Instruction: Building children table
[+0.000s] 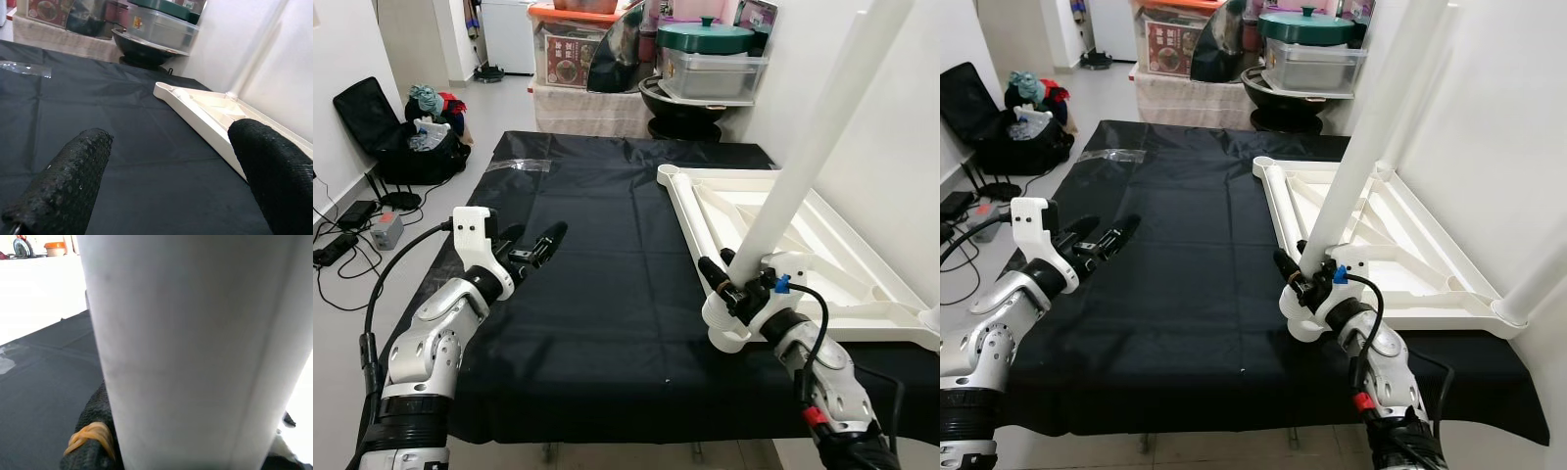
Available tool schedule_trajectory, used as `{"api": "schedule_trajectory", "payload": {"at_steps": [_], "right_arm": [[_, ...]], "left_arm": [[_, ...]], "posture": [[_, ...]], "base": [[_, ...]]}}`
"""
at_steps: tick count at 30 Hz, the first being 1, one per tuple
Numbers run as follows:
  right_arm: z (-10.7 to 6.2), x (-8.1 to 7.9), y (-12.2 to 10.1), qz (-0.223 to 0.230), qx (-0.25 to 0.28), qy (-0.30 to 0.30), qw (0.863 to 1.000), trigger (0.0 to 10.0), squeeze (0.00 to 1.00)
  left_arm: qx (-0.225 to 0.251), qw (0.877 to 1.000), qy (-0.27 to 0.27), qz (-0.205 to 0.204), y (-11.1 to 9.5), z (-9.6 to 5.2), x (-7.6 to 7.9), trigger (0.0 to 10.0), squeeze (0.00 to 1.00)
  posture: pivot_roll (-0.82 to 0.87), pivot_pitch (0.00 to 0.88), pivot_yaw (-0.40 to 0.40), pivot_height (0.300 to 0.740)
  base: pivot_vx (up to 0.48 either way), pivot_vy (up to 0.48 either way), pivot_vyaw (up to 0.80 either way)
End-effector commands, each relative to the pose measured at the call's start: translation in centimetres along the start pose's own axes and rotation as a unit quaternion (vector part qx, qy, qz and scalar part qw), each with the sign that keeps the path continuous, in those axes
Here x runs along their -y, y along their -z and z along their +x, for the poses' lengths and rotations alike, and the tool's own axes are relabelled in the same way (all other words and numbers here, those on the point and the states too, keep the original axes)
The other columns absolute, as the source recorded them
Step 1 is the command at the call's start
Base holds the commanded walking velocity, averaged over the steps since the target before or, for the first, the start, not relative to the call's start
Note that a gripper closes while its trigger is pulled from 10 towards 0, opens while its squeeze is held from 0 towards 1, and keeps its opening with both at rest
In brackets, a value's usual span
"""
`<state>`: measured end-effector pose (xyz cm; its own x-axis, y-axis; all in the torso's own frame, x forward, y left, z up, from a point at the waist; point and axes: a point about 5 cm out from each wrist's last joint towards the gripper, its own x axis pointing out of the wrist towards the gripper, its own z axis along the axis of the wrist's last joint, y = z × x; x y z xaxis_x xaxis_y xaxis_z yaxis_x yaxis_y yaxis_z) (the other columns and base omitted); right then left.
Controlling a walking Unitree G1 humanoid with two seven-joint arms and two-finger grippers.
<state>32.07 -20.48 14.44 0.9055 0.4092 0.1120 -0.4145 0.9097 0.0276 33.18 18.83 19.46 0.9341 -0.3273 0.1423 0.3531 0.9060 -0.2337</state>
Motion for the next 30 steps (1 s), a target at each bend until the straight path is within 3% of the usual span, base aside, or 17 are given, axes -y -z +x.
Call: {"api": "schedule_trajectory", "payload": {"at_steps": [1,10,16,27,30], "right_arm": [[-0.1,0.7,-0.3,-0.007,0.008,0.008,1.000,0.0,0.00],[-0.2,0.5,0.2,0.015,0.013,-0.013,1.000,0.0,0.00],[-1.3,2.2,0.6,-0.004,0.000,0.021,1.000,0.0,0.00],[-2.2,3.3,0.7,0.001,0.002,0.046,0.999,0.0,0.00],[-2.4,1.9,1.6,0.019,0.005,0.028,0.999,0.0,0.00]], "left_arm": [[-0.005,1.000,-0.009,-0.001,0.2,-0.3,-0.4,10.0,0.00],[-0.006,1.000,-0.011,-0.002,0.1,-0.6,-0.5,10.0,0.00],[-0.012,1.000,0.006,-0.002,0.4,-1.2,0.0,10.0,0.00],[-0.016,1.000,0.011,-0.005,0.7,-1.1,0.3,10.0,0.00],[-0.020,1.000,0.014,-0.007,0.9,-1.0,0.4,10.0,0.00]], "posture": [[0.09,0.000,-0.080,0.740],[0.10,0.000,-0.083,0.740],[0.11,0.000,-0.085,0.740],[0.09,0.000,-0.075,0.740],[0.09,0.000,-0.070,0.740]], "base": [[0.000,0.000,0.00],[0.000,0.000,0.00],[0.000,0.000,0.00],[0.000,0.000,0.00],[0.000,0.000,0.00]]}}
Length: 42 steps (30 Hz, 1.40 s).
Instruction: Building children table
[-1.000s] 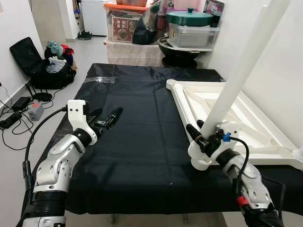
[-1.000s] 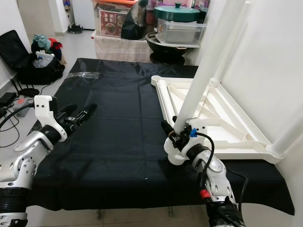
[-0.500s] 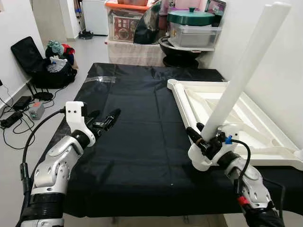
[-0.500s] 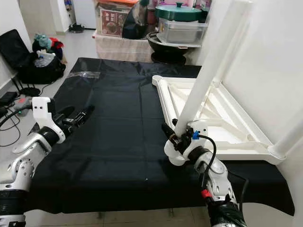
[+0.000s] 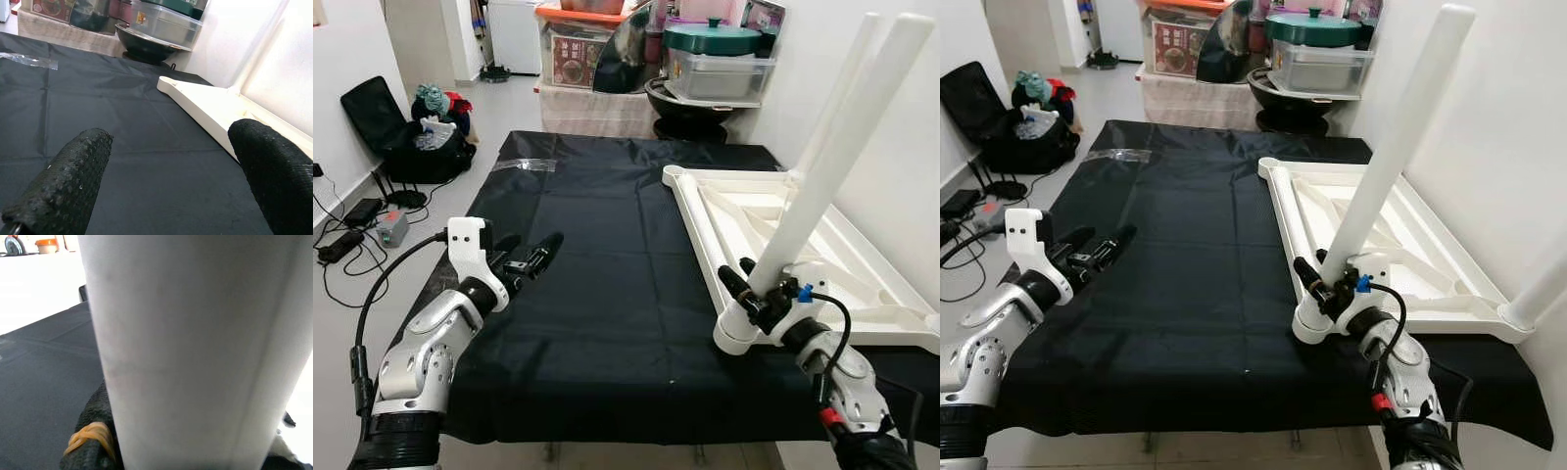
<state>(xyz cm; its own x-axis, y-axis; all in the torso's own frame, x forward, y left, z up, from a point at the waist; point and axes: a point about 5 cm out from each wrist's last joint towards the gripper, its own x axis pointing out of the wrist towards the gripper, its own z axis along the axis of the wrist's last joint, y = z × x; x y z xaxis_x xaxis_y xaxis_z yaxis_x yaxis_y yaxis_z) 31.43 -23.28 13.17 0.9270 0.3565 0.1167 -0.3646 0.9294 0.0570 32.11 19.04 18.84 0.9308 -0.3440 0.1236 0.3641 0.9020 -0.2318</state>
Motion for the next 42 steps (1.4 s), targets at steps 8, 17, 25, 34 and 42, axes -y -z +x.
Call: {"api": "schedule_trajectory", "payload": {"at_steps": [8,17,25,34,42], "right_arm": [[-0.2,-2.1,1.3,0.006,-0.010,-0.045,0.999,0.0,0.00],[-0.3,-4.5,2.2,0.007,-0.020,-0.087,0.996,0.0,0.00],[-0.9,-7.0,2.3,0.028,-0.010,-0.111,0.993,0.0,0.00],[-0.2,-8.9,1.0,0.029,0.012,-0.204,0.979,0.0,0.00],[1.4,-10.6,-0.8,0.011,0.014,-0.325,0.946,0.0,0.00]], "left_arm": [[-0.016,1.000,0.013,-0.009,0.6,0.1,0.3,10.0,0.00],[-0.021,1.000,0.010,-0.016,0.9,-0.1,0.1,10.0,0.00],[-0.023,0.999,0.008,-0.023,0.8,0.0,-0.1,10.0,0.00],[-0.027,0.999,0.016,-0.026,0.9,0.1,0.0,10.0,0.00],[-0.033,0.999,0.020,-0.029,1.2,0.1,0.3,10.0,0.00]], "posture": [[0.09,0.000,-0.070,0.740],[0.09,0.000,-0.077,0.740],[0.08,0.000,-0.068,0.740],[0.08,0.000,-0.070,0.740],[0.11,0.000,-0.090,0.740]], "base": [[0.000,0.000,0.00],[0.000,0.000,0.00],[0.000,0.000,0.00],[0.000,0.000,0.00],[0.000,0.000,0.00]]}}
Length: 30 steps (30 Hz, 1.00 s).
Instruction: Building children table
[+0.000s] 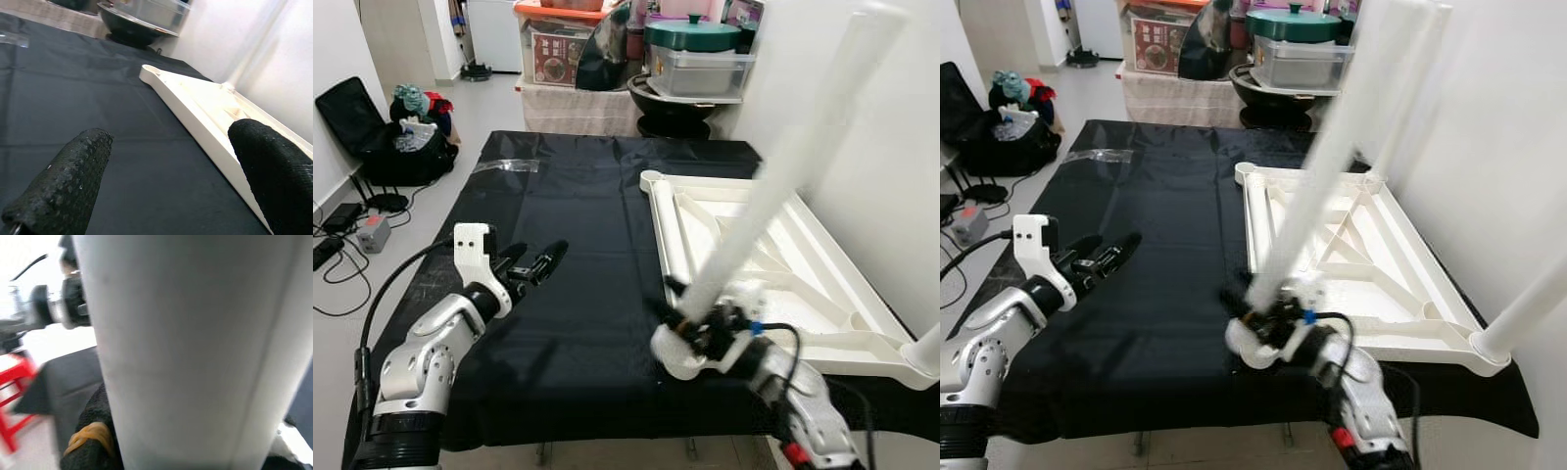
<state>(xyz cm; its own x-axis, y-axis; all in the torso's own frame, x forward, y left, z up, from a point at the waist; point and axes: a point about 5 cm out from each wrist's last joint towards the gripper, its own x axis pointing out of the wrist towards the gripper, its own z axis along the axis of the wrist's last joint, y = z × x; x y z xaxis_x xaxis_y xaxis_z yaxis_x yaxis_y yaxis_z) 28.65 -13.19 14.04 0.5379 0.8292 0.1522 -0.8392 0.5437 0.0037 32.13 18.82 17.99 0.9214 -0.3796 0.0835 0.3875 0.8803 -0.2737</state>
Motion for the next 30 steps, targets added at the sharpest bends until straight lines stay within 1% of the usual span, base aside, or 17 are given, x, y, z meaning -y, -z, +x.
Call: {"api": "schedule_trajectory", "payload": {"at_steps": [1,3,4,5,7,8,9,10,12,14,15,17,20,22,24,27,30], "right_arm": [[1.1,0.0,-1.2,-0.011,-0.001,-0.057,0.998,0.0,0.00],[1.1,0.0,-1.2,-0.011,-0.001,-0.057,0.998,0.0,0.00],[2.4,0.1,-1.8,-0.024,-0.008,-0.100,0.995,0.0,0.00],[3.1,0.3,-2.1,-0.035,-0.013,-0.117,0.992,0.0,0.00],[3.1,0.3,-2.1,-0.035,-0.013,-0.117,0.992,0.0,0.00],[3.6,0.4,-2.2,-0.043,-0.016,-0.126,0.991,0.0,0.00],[3.6,0.4,-2.2,-0.043,-0.016,-0.126,0.991,0.0,0.00],[4.0,0.7,-2.8,-0.050,-0.017,-0.139,0.989,0.0,0.00],[4.3,1.3,-3.6,-0.061,-0.017,-0.149,0.987,0.0,0.00],[3.9,2.3,-4.4,-0.067,-0.020,-0.145,0.987,0.0,0.00],[3.9,2.3,-4.4,-0.067,-0.020,-0.145,0.987,0.0,0.00],[3.1,3.1,-4.8,-0.070,-0.026,-0.136,0.988,0.0,0.00],[2.7,3.4,-4.8,-0.071,-0.032,-0.132,0.988,0.0,0.00],[1.5,4.0,-4.6,-0.068,-0.040,-0.115,0.990,0.0,0.00],[0.4,4.4,-4.5,-0.055,-0.028,-0.081,0.995,0.0,0.00],[0.3,4.3,-4.3,-0.051,-0.023,-0.070,0.996,0.0,0.00],[0.6,3.8,-3.1,-0.029,-0.017,-0.009,0.999,0.0,0.00]], "left_arm": [[-0.011,1.000,0.008,-0.007,0.4,0.1,0.3,10.0,0.00],[-0.011,1.000,0.008,-0.007,0.4,0.1,0.3,10.0,0.00],[-0.013,1.000,0.007,-0.007,0.5,0.0,0.4,10.0,0.00],[-0.013,1.000,0.006,-0.006,0.6,-0.1,0.4,10.0,0.00],[-0.013,1.000,0.006,-0.006,0.6,-0.1,0.4,10.0,0.00],[-0.014,1.000,0.006,-0.006,0.6,-0.2,0.4,10.0,0.00],[-0.014,1.000,0.006,-0.006,0.6,-0.2,0.4,10.0,0.00],[-0.012,1.000,0.002,-0.005,0.5,-0.4,0.3,10.0,0.00],[-0.011,1.000,-0.005,-0.004,0.3,-0.7,0.0,10.0,0.00],[-0.010,1.000,-0.010,-0.006,0.4,-1.1,-0.2,10.0,0.00],[-0.010,1.000,-0.010,-0.006,0.4,-1.1,-0.2,10.0,0.00],[-0.009,1.000,-0.013,-0.008,0.5,-1.2,-0.2,10.0,0.00],[-0.009,1.000,-0.013,-0.009,0.6,-1.2,-0.1,10.0,0.00],[-0.004,1.000,-0.010,-0.004,0.6,-1.2,0.1,10.0,0.00],[-0.005,1.000,-0.001,0.005,0.8,-1.1,0.6,10.0,0.00],[-0.014,1.000,0.002,0.013,1.0,-1.0,0.7,10.0,0.00],[-0.020,0.999,0.008,0.034,1.1,-0.8,1.1,10.0,0.00]], "posture": [[0.11,0.000,-0.095,0.740],[0.11,0.000,-0.095,0.740],[0.13,0.000,-0.109,0.740],[0.14,0.000,-0.118,0.740],[0.14,0.000,-0.118,0.740],[0.14,0.000,-0.118,0.740],[0.14,0.000,-0.118,0.740],[0.15,0.000,-0.130,0.740],[0.16,0.000,-0.135,0.740],[0.15,0.000,-0.139,0.740],[0.15,0.000,-0.139,0.740],[0.15,0.000,-0.137,0.740],[0.15,0.000,-0.137,0.740],[0.13,0.000,-0.127,0.740],[0.12,0.000,-0.119,0.740],[0.12,0.000,-0.118,0.740],[0.12,0.000,-0.112,0.740]], "base": [[0.000,0.000,0.00],[0.000,0.000,0.00],[0.000,0.000,0.00],[0.000,0.000,0.00],[0.000,0.000,0.00],[0.000,0.000,0.00],[0.000,0.000,0.00],[0.000,0.000,0.00],[0.000,0.000,0.00],[0.000,0.000,0.00],[0.000,0.000,0.00],[0.000,0.000,0.00],[0.000,0.000,0.00],[0.000,0.000,0.00],[0.000,0.000,0.00],[0.000,0.000,0.00],[0.000,-0.480,0.00]]}}
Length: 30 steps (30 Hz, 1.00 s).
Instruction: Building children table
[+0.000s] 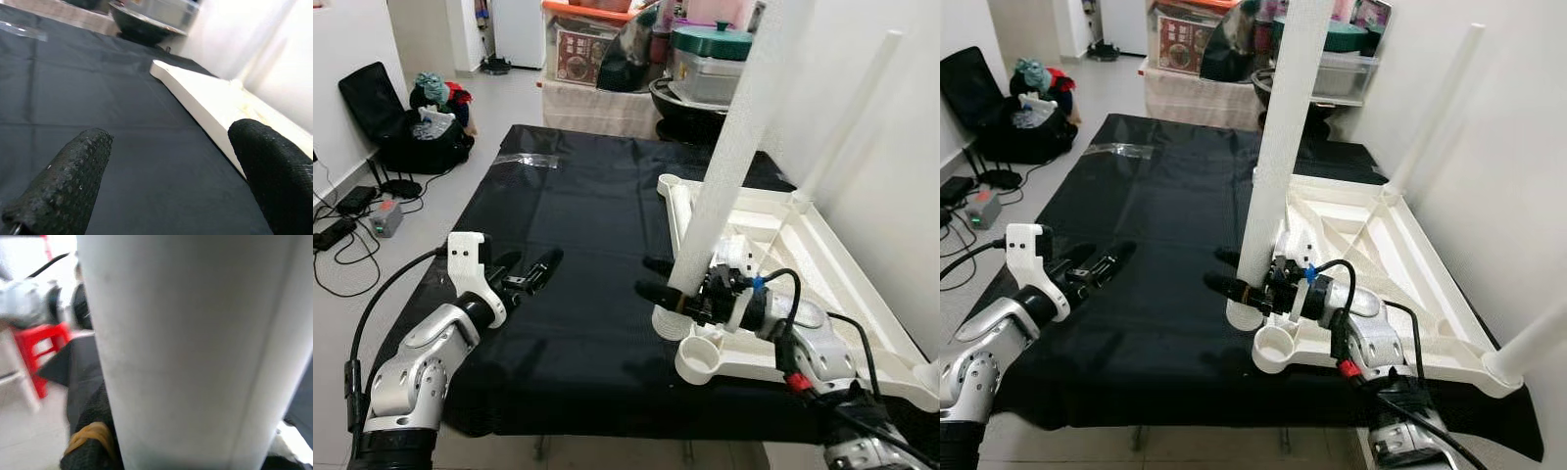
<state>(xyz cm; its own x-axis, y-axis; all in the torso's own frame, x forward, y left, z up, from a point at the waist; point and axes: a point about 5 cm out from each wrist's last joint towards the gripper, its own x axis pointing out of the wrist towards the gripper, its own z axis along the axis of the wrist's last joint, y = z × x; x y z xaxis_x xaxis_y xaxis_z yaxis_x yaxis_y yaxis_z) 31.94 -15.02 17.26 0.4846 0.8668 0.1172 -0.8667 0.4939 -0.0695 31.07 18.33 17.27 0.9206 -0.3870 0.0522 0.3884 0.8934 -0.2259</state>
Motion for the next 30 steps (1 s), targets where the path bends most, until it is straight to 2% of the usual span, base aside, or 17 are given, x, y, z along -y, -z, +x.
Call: {"api": "schedule_trajectory", "payload": {"at_steps": [1,6,10,12,13,15,19,20,23,25,27,28,29,30], "right_arm": [[-0.2,0.1,0.1,0.004,-0.002,0.024,1.000,0.0,0.00],[0.4,-0.6,0.8,0.030,0.016,0.065,0.997,0.0,0.00],[0.7,-0.8,0.6,0.034,0.030,0.083,0.996,0.0,0.00],[1.0,-1.0,0.8,0.010,0.022,0.089,0.996,0.0,0.00],[1.1,-1.1,0.7,0.021,0.030,0.099,0.994,0.0,0.00],[1.0,-0.9,0.5,0.028,0.040,0.123,0.991,3.7,0.00],[1.0,-1.0,0.5,0.010,0.028,0.135,0.990,3.5,0.00],[0.9,-1.1,0.4,0.015,0.039,0.145,0.988,4.2,0.00],[0.8,-1.1,0.3,0.023,0.048,0.152,0.987,4.2,0.00],[0.8,-1.1,0.3,0.037,0.052,0.167,0.984,5.6,0.00],[0.8,-1.2,0.3,0.039,0.051,0.171,0.983,5.6,0.00],[0.7,-1.4,0.3,0.041,0.054,0.173,0.983,4.0,0.00],[0.7,-1.4,0.3,0.041,0.055,0.173,0.983,4.0,0.00],[0.7,-1.5,0.3,0.043,0.057,0.175,0.982,2.4,0.00]], "left_arm": [[-0.004,1.000,0.008,0.010,0.3,0.1,0.4,10.0,0.00],[-0.003,1.000,0.008,0.011,0.2,0.2,0.6,10.0,0.00],[-0.003,1.000,0.010,0.009,0.3,0.2,0.7,10.0,0.00],[0.003,1.000,0.011,0.004,0.3,0.2,0.9,10.0,0.00],[0.006,1.000,0.014,0.001,0.2,0.2,1.0,10.0,0.00],[0.010,1.000,0.015,-0.007,0.2,0.3,1.1,10.0,0.00],[0.012,1.000,0.012,-0.009,0.2,0.3,1.1,10.0,0.00],[0.014,1.000,0.010,-0.011,0.2,0.3,0.9,10.0,0.00],[0.015,1.000,0.010,-0.013,0.2,0.3,0.9,10.0,0.00],[0.007,1.000,0.007,-0.013,0.5,0.3,0.8,10.0,0.00],[0.004,1.000,0.006,-0.012,0.6,0.4,0.8,10.0,0.00],[0.001,1.000,0.004,-0.020,0.7,0.4,0.8,10.0,0.00],[0.002,1.000,0.003,-0.022,0.7,0.4,0.7,10.0,0.00],[0.001,1.000,0.001,-0.023,0.7,0.4,0.6,10.0,0.00]], "posture": [[0.12,0.000,-0.112,0.740],[0.11,0.000,-0.108,0.740],[0.11,0.000,-0.107,0.740],[0.11,0.000,-0.107,0.740],[0.11,0.000,-0.107,0.740],[0.11,0.000,-0.105,0.740],[0.10,0.000,-0.099,0.740],[0.09,0.000,-0.098,0.740],[0.09,0.000,-0.098,0.740],[0.09,0.000,-0.091,0.740],[0.09,0.000,-0.091,0.740],[0.09,0.000,-0.091,0.740],[0.09,0.000,-0.091,0.740],[0.08,0.000,-0.091,0.740]], "base": [[0.000,-0.480,0.00],[0.000,-0.480,0.00],[0.000,-0.480,0.00],[0.000,-0.480,0.38],[0.000,-0.292,0.79],[0.000,0.000,0.30],[0.000,0.000,0.31],[0.000,0.000,0.80],[0.000,0.000,0.80],[0.000,0.000,0.00],[0.000,0.000,0.00],[0.000,0.000,0.00],[0.000,0.000,0.00],[0.000,0.480,0.00]]}}
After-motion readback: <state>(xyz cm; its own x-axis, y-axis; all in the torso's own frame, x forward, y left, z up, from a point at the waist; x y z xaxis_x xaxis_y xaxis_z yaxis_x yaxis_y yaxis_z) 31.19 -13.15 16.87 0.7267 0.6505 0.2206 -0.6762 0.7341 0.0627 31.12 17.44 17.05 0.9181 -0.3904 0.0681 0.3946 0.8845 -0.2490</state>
